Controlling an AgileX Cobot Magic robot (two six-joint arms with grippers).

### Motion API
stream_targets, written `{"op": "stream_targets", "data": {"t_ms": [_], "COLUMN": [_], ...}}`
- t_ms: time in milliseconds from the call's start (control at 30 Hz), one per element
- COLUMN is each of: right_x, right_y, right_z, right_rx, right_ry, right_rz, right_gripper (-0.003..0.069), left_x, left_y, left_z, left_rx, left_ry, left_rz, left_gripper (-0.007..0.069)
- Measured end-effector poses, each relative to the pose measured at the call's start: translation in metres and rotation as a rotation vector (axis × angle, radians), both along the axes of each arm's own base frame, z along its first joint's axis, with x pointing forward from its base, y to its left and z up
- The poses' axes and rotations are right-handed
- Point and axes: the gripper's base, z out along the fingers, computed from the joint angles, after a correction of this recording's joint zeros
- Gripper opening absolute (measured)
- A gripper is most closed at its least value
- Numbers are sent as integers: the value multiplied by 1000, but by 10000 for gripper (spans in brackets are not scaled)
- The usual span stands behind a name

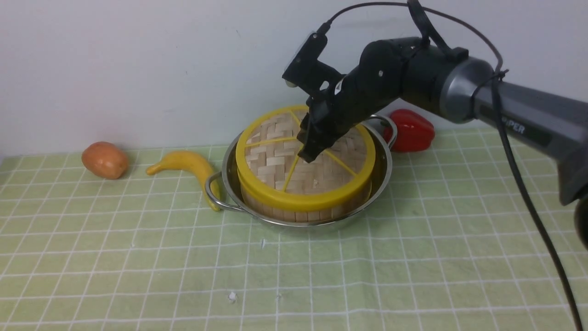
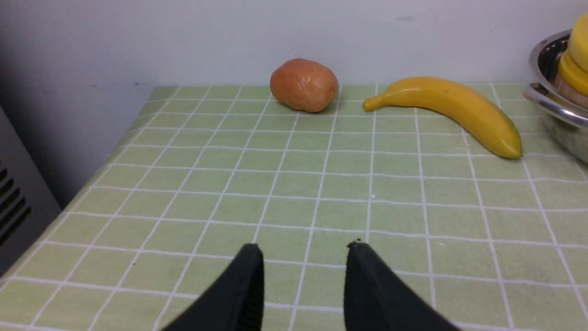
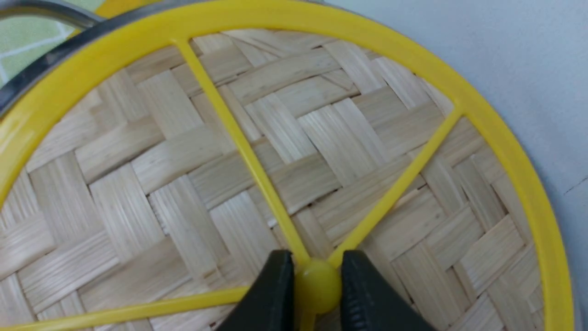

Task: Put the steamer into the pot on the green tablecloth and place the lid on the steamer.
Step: 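Place the bamboo steamer lid onto the steamer basket in the pot with the right gripper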

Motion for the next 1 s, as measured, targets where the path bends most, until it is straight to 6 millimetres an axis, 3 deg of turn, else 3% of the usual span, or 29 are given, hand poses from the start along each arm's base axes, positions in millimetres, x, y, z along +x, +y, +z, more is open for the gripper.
{"op": "stream_targets", "data": {"t_ms": [733,1000], "right_x": [0,3], "right_y": [1,2], "right_z": [6,0], "right_rx": [24,35], "right_ry": [-21,-19], "right_rz": [-7,-13], "right_gripper": [143,143], "left_x": [0,0], "left_y": [0,0], "left_z": [0,0], "left_rx": [0,0], "left_ry": [0,0], "left_rz": [0,0], "left_gripper": [243,243]}}
